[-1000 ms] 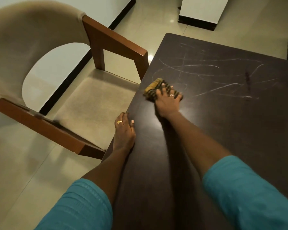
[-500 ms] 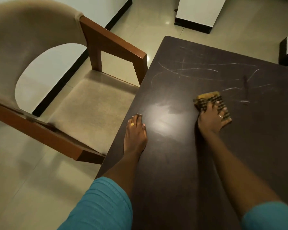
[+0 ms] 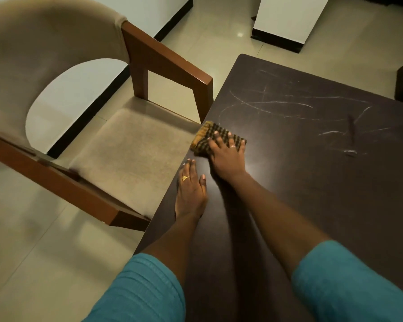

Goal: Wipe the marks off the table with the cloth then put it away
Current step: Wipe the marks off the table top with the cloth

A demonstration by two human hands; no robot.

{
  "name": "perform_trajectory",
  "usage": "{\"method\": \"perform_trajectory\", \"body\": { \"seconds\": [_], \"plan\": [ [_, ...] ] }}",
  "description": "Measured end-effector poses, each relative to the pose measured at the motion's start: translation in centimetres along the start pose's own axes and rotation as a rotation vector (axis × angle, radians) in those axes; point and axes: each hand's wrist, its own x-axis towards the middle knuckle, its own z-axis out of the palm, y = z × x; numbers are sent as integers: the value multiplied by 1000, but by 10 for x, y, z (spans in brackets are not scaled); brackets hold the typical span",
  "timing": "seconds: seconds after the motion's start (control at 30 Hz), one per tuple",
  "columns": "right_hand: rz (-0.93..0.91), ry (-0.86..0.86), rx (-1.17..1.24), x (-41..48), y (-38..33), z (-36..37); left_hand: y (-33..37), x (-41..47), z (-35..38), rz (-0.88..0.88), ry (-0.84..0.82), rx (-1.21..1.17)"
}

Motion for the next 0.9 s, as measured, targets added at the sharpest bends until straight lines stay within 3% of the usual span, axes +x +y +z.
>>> {"method": "perform_trajectory", "body": {
  "seconds": [0.13, 0.37, 0.57, 0.63, 0.8, 0.9],
  "plan": [
    [136, -34, 81, 40, 36, -28, -3, 3, -2, -4, -18, 5],
    [644, 101, 188, 16, 133, -42, 2, 27, 1, 102, -19, 148],
    [941, 191, 274, -2, 99, -26, 18, 43, 17, 175, -25, 252],
    [898, 197, 264, 6, 71, -22, 27, 51, 20, 178, -7, 261],
    [311, 90, 136, 36, 21, -12, 48, 67, 27, 198, 1, 265],
    [139, 27, 80, 65, 31, -22, 53, 76, 31, 196, 23, 263]
  ]
}}
